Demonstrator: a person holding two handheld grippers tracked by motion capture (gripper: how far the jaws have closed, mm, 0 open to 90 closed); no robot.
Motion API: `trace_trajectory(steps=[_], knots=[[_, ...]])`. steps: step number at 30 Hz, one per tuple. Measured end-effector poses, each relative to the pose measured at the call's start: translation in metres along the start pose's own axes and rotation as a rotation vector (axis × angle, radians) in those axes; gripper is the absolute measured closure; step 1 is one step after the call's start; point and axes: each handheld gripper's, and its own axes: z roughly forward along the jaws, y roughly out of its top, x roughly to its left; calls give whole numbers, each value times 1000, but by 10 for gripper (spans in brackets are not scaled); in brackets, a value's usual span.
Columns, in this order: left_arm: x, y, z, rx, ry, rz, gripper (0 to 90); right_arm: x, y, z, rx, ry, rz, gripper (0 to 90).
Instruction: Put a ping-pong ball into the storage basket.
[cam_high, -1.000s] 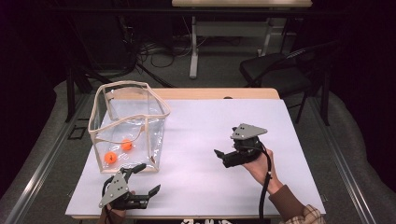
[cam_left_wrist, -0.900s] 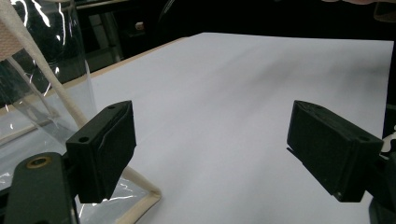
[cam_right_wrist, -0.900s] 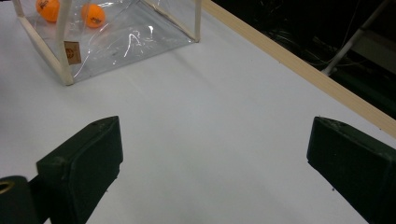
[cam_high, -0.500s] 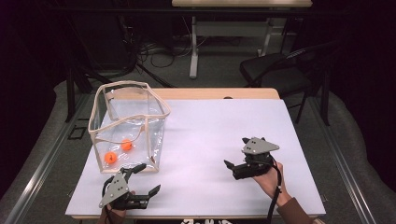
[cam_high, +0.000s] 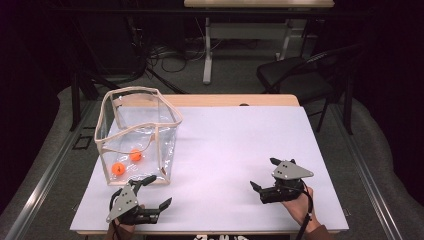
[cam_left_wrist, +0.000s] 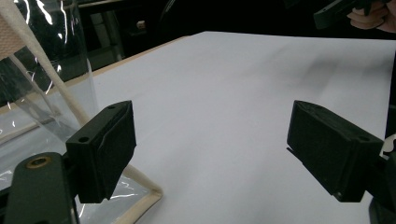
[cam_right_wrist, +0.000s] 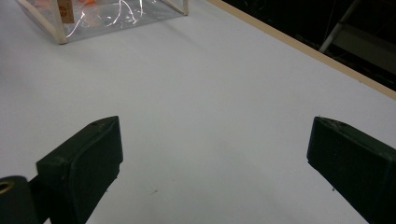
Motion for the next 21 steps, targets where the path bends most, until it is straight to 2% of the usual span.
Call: trace_trajectory(steps=[21], knots=[[1, -1, 1, 3, 2, -2, 155, -2, -39, -21, -28, -44, 33, 25]])
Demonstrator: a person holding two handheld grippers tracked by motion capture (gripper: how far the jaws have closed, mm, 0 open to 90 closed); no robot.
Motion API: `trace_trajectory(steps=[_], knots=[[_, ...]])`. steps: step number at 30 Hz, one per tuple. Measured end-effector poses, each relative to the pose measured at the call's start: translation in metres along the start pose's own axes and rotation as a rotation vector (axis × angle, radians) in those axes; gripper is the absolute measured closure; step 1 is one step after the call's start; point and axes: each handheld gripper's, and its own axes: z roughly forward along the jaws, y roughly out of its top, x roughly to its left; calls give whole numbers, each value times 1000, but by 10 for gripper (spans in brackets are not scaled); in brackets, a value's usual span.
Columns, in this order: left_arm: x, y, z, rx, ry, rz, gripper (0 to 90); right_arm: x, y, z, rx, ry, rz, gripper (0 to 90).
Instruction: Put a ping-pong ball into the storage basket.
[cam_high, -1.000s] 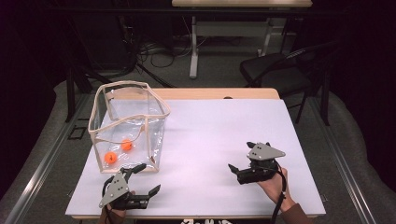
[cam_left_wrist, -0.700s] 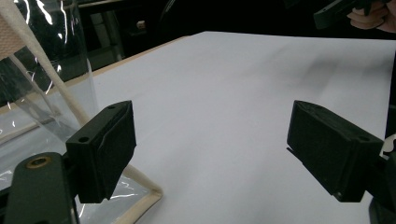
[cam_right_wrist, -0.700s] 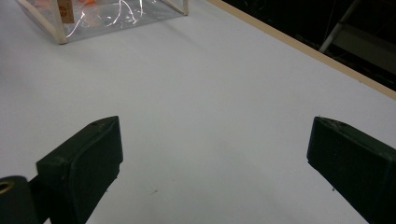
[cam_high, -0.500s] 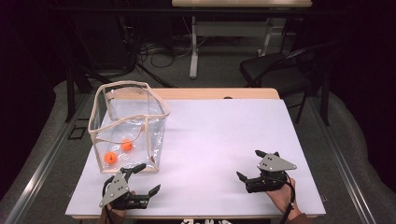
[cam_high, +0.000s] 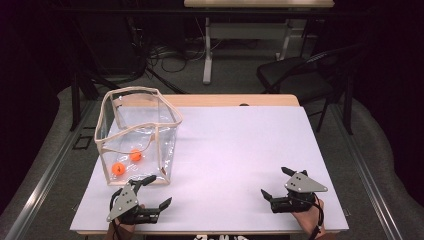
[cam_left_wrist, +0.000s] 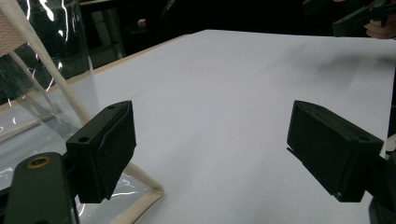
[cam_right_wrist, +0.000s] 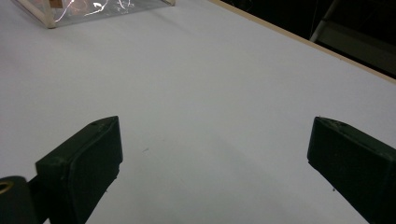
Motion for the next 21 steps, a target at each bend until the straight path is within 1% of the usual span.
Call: trace_trajectory(steps=[6, 21], knots=[[0, 0, 0, 1, 1, 1, 155, 1, -9, -5, -9, -10, -2, 25], [0, 0, 0, 4, -3, 5, 155, 4, -20, -15, -36, -33, 4, 17]])
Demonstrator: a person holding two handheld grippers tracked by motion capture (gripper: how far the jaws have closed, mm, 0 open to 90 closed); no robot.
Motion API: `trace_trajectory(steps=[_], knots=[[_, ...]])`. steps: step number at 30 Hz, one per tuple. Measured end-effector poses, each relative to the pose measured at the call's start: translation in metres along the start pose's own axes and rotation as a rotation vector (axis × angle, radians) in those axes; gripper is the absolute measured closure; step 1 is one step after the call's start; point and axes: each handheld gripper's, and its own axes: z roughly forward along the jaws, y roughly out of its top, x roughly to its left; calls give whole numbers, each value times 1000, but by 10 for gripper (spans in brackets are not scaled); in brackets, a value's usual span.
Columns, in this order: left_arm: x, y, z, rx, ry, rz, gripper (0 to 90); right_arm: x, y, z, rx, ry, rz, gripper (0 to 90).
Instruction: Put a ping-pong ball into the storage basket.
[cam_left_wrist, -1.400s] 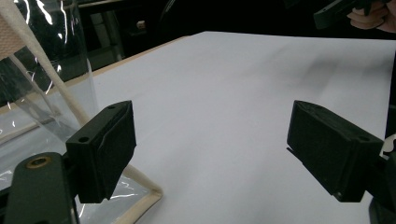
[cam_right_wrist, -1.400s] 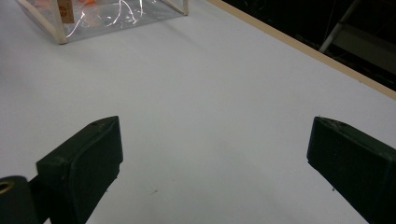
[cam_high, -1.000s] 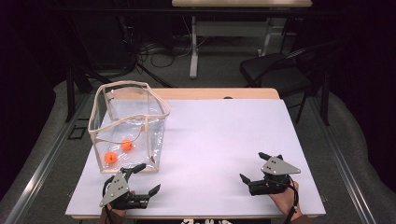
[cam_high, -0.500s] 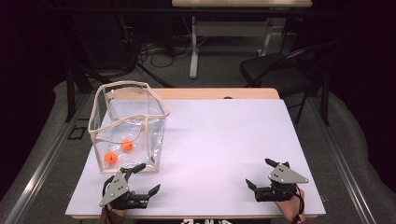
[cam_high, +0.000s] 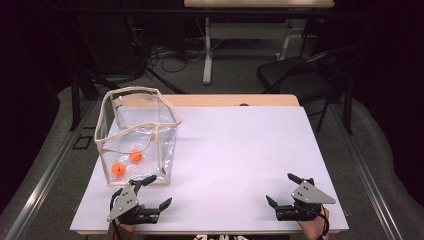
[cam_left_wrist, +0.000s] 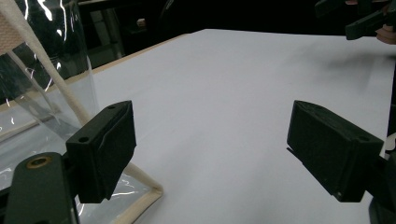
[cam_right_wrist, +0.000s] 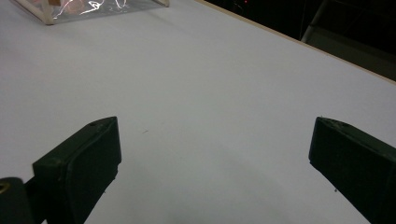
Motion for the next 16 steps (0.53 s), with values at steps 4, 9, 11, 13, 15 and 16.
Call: trace_trajectory(steps=[4, 9, 11, 13, 15, 16], knots=[[0, 0, 0, 6, 0, -1, 155, 0, -1, 0, 1, -6, -1, 16], [0, 0, 0, 6, -1, 0, 155, 0, -2, -1, 14, -17, 6, 10], [0, 0, 0, 6, -1, 0, 155, 0, -2, -1, 15, -18, 6, 10], [0, 0, 0, 6, -1, 0, 155, 0, -2, -1, 15, -18, 6, 10], [0, 0, 1, 10, 0, 1, 155, 0, -2, -1, 15, -18, 6, 10], [0, 0, 1, 10, 0, 1, 155, -2, -4, 0, 24, -22, 12, 10]])
